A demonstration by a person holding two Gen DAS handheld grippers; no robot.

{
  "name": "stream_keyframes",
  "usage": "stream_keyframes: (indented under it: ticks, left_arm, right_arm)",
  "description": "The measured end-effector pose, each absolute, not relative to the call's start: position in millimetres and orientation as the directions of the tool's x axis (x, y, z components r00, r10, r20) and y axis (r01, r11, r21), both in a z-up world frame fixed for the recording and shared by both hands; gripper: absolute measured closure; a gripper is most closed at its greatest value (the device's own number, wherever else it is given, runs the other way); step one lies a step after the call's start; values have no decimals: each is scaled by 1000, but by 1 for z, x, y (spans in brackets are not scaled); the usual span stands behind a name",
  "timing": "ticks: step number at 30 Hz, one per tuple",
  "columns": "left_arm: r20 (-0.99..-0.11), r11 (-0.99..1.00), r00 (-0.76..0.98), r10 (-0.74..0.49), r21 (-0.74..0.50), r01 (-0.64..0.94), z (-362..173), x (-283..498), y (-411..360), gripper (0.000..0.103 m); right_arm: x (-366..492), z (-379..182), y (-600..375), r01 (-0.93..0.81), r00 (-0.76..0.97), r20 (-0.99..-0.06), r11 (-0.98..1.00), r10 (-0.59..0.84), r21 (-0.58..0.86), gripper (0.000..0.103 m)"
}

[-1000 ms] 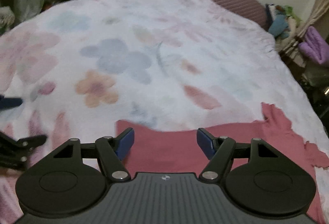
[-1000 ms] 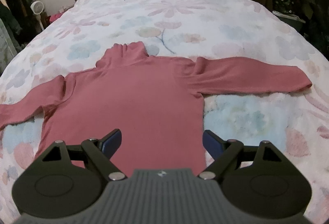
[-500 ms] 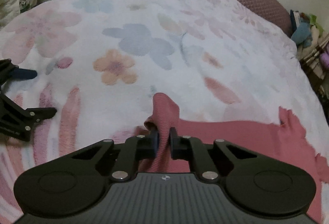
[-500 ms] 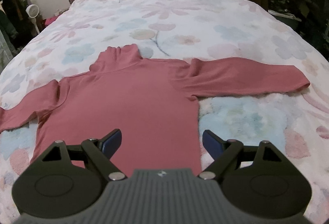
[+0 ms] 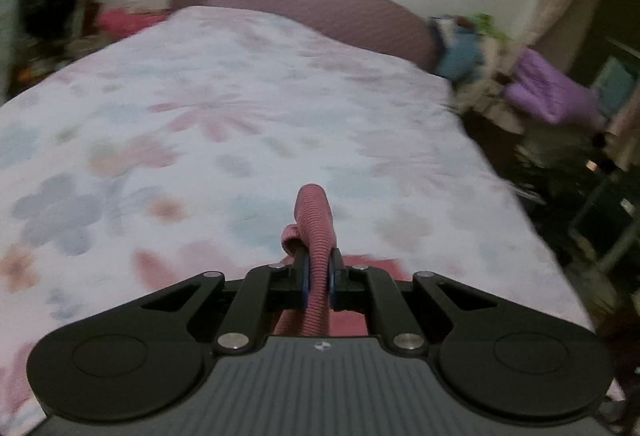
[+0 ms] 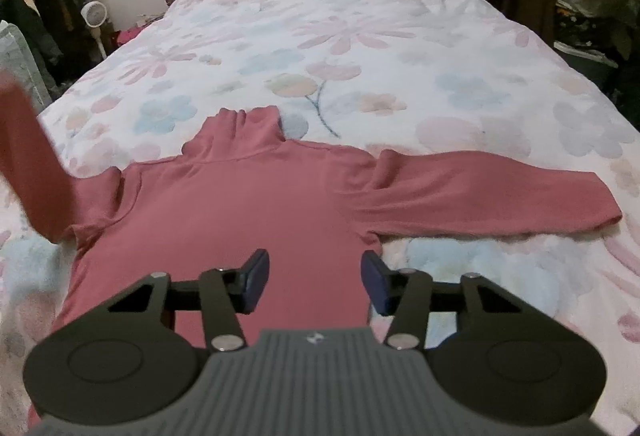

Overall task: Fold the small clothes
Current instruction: 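Grasp the sleeve cuff nearest the left tool with the left gripper and lift, then fold the held sleeve across the dress body with the left gripper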

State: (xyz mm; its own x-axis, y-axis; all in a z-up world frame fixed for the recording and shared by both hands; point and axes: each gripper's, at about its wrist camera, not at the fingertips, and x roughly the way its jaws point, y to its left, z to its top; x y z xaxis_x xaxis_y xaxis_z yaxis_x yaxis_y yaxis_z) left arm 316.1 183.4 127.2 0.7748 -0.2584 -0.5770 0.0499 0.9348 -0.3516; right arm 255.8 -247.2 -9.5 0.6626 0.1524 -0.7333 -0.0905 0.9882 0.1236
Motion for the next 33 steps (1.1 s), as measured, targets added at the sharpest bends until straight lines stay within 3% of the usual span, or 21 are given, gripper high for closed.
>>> stream_keyframes:
  ticks: [6,19,22,24,26,33]
  left_arm:
    - [-583,918,724,-369,-349,187,134,359,83,95]
    - [-744,861,434,-507,-463,213,-38,423,-54,93]
    - [-734,817,364,-574,-544,191,-66,427,-63,80]
    - [-714,791,346,-608,-583,187,-67,422,-67,64]
    - [-685,765,348,-640,-609,208,-65,418,-63,54]
    - [-709,846,464,-531,-477,239,-36,405,-6,54]
  right_arm:
    - [266,-4,-266,-114,679,-711,983,181,141,55]
    - [297,-44,-323,-26,640,-739,966,213,256,57]
    - [303,-53,-326,-23,630,-746,965,217,262,61]
    - [307,-56,-326,-17,627,-749,965,215,263,63]
    - [310,-57,-327,-12,630,-748,965,211,263,63]
    - [333,-59,-326,-14,630,-731,945,262,326,67]
